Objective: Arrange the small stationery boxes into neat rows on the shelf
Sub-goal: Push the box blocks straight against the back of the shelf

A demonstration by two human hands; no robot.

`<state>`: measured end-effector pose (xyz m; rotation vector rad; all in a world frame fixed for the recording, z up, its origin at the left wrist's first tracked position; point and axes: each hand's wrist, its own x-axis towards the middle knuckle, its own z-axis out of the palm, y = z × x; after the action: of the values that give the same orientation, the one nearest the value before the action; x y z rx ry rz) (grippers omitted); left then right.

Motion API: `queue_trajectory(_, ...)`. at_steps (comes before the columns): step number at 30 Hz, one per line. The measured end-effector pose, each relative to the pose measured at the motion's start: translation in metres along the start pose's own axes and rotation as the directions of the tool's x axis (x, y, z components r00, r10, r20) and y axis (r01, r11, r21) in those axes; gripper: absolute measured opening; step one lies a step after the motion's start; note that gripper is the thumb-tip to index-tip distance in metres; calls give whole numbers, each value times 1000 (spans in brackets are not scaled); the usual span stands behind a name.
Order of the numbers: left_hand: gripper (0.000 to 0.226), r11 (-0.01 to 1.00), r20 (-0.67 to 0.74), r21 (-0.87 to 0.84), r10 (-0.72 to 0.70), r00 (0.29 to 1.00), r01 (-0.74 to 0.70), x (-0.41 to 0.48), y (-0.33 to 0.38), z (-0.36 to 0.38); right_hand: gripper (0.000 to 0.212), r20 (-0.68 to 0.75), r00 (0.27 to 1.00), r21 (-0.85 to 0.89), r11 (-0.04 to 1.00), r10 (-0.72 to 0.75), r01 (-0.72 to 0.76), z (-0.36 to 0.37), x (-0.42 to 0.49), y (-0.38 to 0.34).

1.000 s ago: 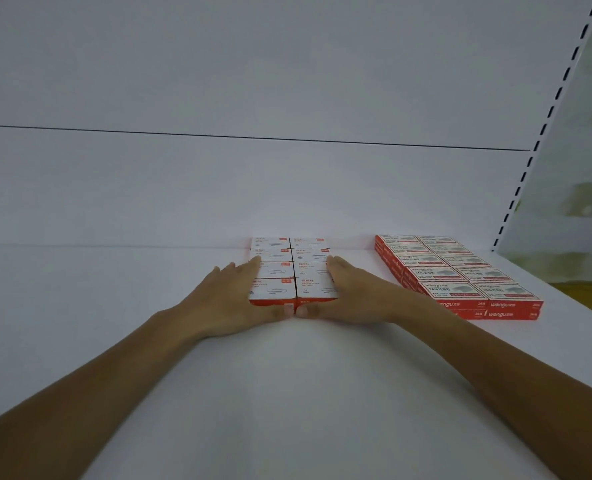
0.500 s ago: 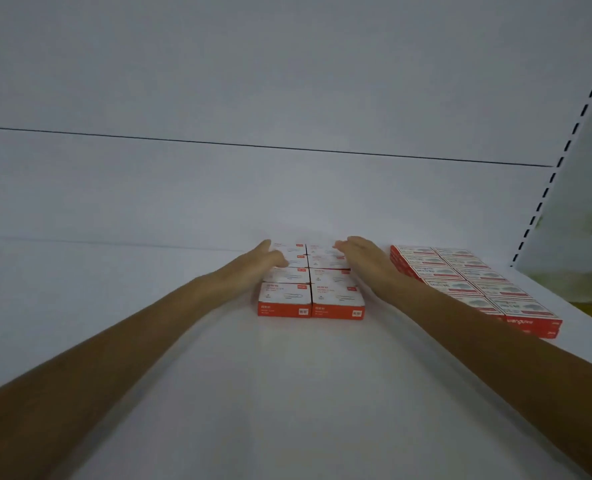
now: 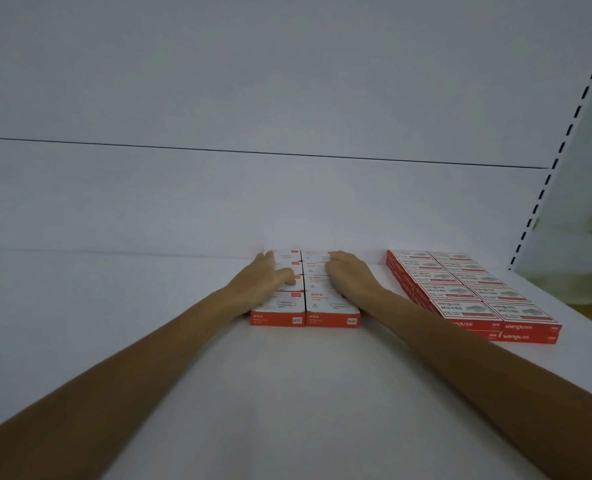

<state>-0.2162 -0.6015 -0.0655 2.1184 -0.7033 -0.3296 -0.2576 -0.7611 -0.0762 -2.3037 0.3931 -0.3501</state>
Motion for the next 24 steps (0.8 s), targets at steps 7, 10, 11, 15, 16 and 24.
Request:
queue_trajectory(7,55,995,-31,104,5,1000,-1,0,1,3,12,100,995,-43,999,-12,17,0,1,0)
queue_trajectory(10,52,998,-32,65,8,999,-6,-4,4,1,14,156,988,-81,996,-12,25,-3,0,-4)
queue_trajectory(11,51,999,-31,36,0,1000,1,-5,5,0,18,167,986,-101,994,-10,28,-5,0,-5)
queue_trajectory(15,56,1000,-51,13,-17,999,18,-14,6,-4,41,160,987,-119,993,-2,21,-9,-4,-4)
queue_trajectory(16,57,999,-58,32,-14,998,15,-16,6,-6,46,153,988,-118,993,4,14,-10,-5,-3)
queue_trajectory(24,91,944,28,268,191,981,-192,-64,-4,-11,77,154,978,-226,958,-143,176,-19,-38,-5)
